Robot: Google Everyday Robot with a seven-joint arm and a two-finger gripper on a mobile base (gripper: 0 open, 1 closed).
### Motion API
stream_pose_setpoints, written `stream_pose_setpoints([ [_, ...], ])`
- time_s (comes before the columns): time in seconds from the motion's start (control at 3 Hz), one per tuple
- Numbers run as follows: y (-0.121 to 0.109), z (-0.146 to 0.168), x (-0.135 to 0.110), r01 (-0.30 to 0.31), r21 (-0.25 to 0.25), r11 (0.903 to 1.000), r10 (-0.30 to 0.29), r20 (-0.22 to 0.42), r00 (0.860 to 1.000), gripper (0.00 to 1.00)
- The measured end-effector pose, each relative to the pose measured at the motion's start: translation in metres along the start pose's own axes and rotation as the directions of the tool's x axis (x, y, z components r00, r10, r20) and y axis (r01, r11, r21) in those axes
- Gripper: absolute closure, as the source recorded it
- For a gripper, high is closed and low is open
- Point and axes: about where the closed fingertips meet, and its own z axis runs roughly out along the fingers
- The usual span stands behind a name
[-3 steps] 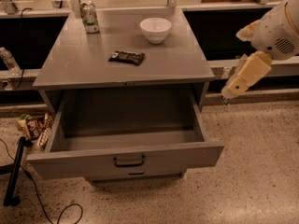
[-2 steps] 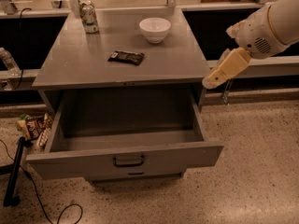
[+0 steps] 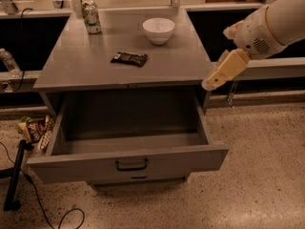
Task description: Place rxbar chocolate into top drawer
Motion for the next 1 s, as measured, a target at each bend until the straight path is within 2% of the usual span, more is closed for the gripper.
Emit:
stream_pose_setpoints([
  [0.33,-0.005,0.025,-0.015,0.012,-0.023,0.9997,-0.011,0.051,0.999,0.00],
  [0.67,-0.019,0.055,-0.036,0.005,0.004,1.0000,-0.006,0.118,0.993,0.00],
  [1.0,-0.039,0.098,-0.057,-0.022,0.044,0.9988,0.015,0.171,0.985,0.00],
])
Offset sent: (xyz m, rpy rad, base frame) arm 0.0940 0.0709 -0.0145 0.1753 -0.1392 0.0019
